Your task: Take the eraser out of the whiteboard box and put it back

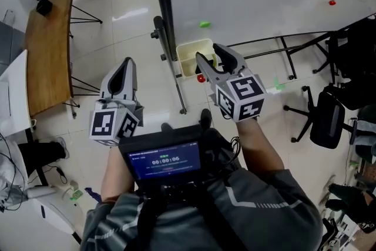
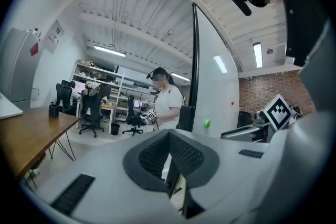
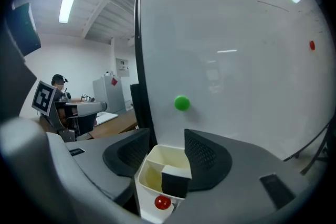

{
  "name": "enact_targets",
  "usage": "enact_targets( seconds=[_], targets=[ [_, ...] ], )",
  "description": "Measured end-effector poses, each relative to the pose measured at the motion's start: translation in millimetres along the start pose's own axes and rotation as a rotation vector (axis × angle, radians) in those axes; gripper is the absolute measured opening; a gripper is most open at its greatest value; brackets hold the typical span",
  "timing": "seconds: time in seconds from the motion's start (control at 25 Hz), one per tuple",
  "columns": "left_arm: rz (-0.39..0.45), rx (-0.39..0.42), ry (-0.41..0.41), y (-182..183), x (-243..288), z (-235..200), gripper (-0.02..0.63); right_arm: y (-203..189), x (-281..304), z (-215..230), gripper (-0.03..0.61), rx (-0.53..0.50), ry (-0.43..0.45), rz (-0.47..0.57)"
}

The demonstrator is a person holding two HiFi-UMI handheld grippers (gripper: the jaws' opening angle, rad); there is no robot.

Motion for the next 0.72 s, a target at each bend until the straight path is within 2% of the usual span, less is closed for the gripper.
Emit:
enact_targets(
  seconds=[0.04,0.24,0.32,0.72],
  targets=[
    [-0.02,-0.001,0.001,-10,3,1,0.032,-9,3,2,0.256,0.005,-0.004,-0.02],
    [-0.095,-0.026,-0.009,-50,10,5,0.032,-44,15,10,0.258,-0.005,-0.058,-0.09],
    [-0.114,-0.032,-0.007,-63,12,3,0.032,-54,18,12,0.301,0.0,-0.071,-0.106],
    [-0.173,-0.086,0.015,-101,15,-6,0.032,-88,35,18,0.301,0.014,-0.11,-0.145]
  ],
)
Point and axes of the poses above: the fingertips, and each gripper's own axes: x forward along the fingers, z to its right, y out of its top, the point moved 2 cm from there along -x, backward along the fingers, and after that the axes turned 2 degrees about x, right-handed, at the moved point
